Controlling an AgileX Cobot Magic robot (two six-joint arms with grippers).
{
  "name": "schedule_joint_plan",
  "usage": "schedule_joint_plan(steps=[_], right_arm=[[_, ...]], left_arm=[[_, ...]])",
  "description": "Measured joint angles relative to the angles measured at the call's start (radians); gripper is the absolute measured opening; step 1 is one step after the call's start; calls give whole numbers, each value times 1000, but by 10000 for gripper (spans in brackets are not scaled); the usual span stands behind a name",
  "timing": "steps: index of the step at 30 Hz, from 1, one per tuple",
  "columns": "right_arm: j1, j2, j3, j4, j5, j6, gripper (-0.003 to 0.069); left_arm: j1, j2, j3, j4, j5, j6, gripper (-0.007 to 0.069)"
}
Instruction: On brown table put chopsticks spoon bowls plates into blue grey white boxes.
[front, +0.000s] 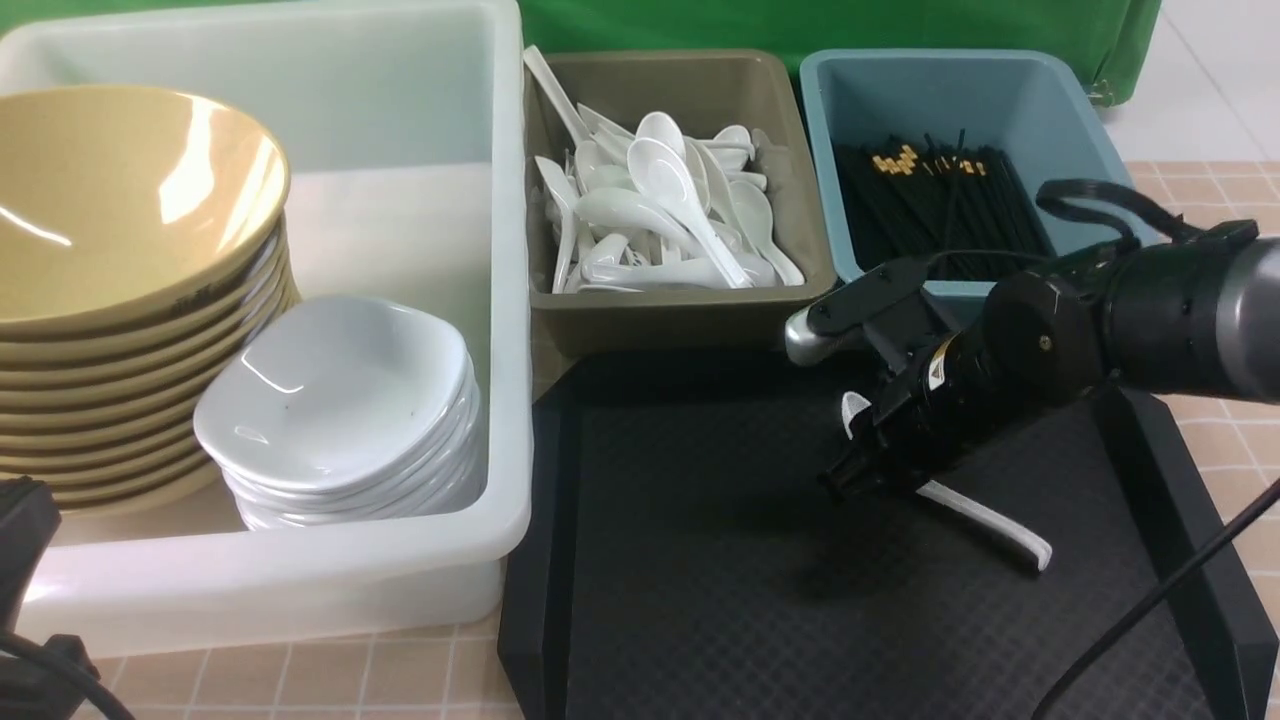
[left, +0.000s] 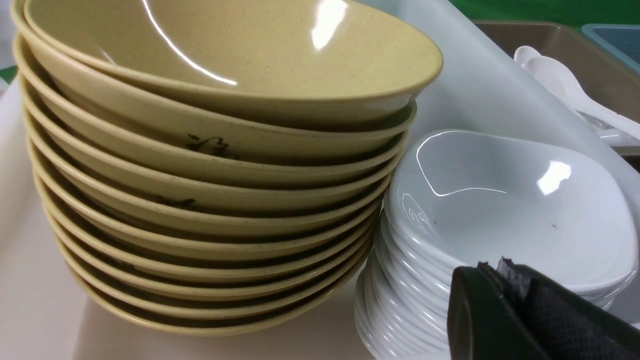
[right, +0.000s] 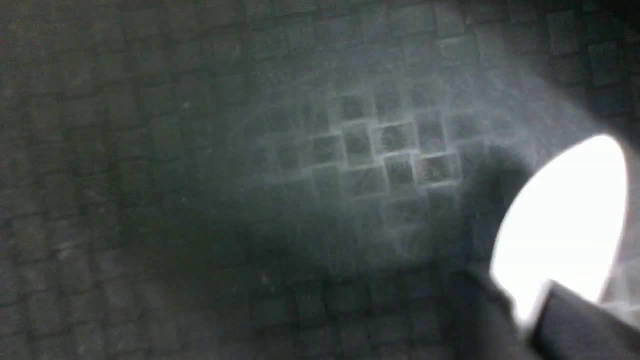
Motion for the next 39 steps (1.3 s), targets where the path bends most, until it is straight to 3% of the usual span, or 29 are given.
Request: schedule_joint_plan(steps=[7, 11, 14, 16, 19, 20, 21, 22, 24, 26, 27, 28, 29, 31, 34, 39], right_arm=[[87, -206, -123, 1, 24, -62, 84], [147, -262, -175, 3, -201, -115, 84], [165, -212, -202, 4, -569, -162, 96], [147, -119, -260, 4, -700, -169, 146], [117, -6, -344, 4, -686, -163, 257], [104, 42, -381, 4, -619, -161, 330], [100, 47, -392, 4, -606, -160, 340], [89, 70, -428, 4, -495, -157, 409], [85, 57, -466, 4, -332, -159, 450], [84, 30, -483, 4, -225, -169, 444], [84, -27, -499, 4, -82, -182, 397], [84, -35, -500, 4, -65, -182, 388], [85, -124, -496, 4, 61, -210, 286], [85, -232, -457, 4, 159, -229, 162], [85, -425, -329, 4, 173, -223, 50], [85, -703, -57, 4, 64, -197, 37]], left_arm=[[0, 0, 0, 0, 0, 0, 1], [0, 0, 0, 0, -3, 0, 1], [0, 0, 0, 0, -4, 0, 1], [0, 0, 0, 0, 0, 0, 1], [0, 0, 0, 0, 8, 0, 1], [0, 0, 0, 0, 12, 0, 1], [0, 0, 0, 0, 13, 0, 1], [0, 0, 0, 2, 14, 0, 1], [0, 0, 0, 4, 18, 0, 1], [0, 0, 0, 5, 22, 0, 1], [0, 0, 0, 5, 25, 0, 1], [0, 0, 0, 5, 25, 0, 1], [0, 0, 0, 8, 25, 0, 1], [0, 0, 0, 8, 29, 0, 1], [0, 0, 0, 8, 29, 0, 1], [0, 0, 0, 8, 29, 0, 1]])
